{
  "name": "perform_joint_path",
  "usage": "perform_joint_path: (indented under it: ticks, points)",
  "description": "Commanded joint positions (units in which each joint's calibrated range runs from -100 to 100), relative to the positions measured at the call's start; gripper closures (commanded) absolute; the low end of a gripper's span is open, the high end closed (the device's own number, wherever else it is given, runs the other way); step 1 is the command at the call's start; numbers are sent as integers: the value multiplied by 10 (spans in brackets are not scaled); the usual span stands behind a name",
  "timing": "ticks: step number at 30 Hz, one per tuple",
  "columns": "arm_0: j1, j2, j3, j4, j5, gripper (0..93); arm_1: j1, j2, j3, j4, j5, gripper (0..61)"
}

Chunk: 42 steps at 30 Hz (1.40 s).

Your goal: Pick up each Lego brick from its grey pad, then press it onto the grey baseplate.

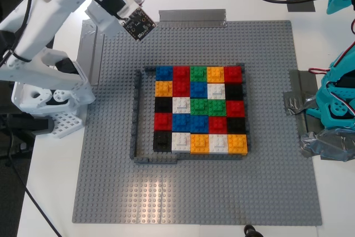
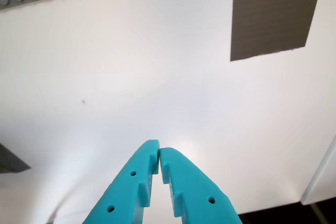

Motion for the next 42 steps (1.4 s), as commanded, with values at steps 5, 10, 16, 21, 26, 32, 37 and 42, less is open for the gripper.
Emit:
perform_joint_path:
  ticks: [5, 10, 16, 21, 26, 32, 37, 42]
  points:
    - [-5, -4, -4, 2, 1, 927, -182, -16, -30, 9, -49, 613]
    - [-4, -4, -4, 2, 1, 927, -208, -1, 19, -63, -50, 613]
    - [-4, -4, -8, 2, 1, 927, -213, 90, -38, -64, -42, 613]
    - [-11, -11, -2, 7, 0, 927, -208, 183, -152, -49, -9, 613]
    - [-7, -11, 3, 34, 1, 927, -212, 299, -294, 15, 14, 613]
    - [-6, -12, -26, 33, 1, 927, -220, 292, -249, -25, 7, 613]
    - [-5, -12, -27, 33, 1, 927, -222, 291, -228, -28, 5, 613]
    - [-6, -12, -28, 33, 1, 927, -221, 290, -213, -27, 8, 613]
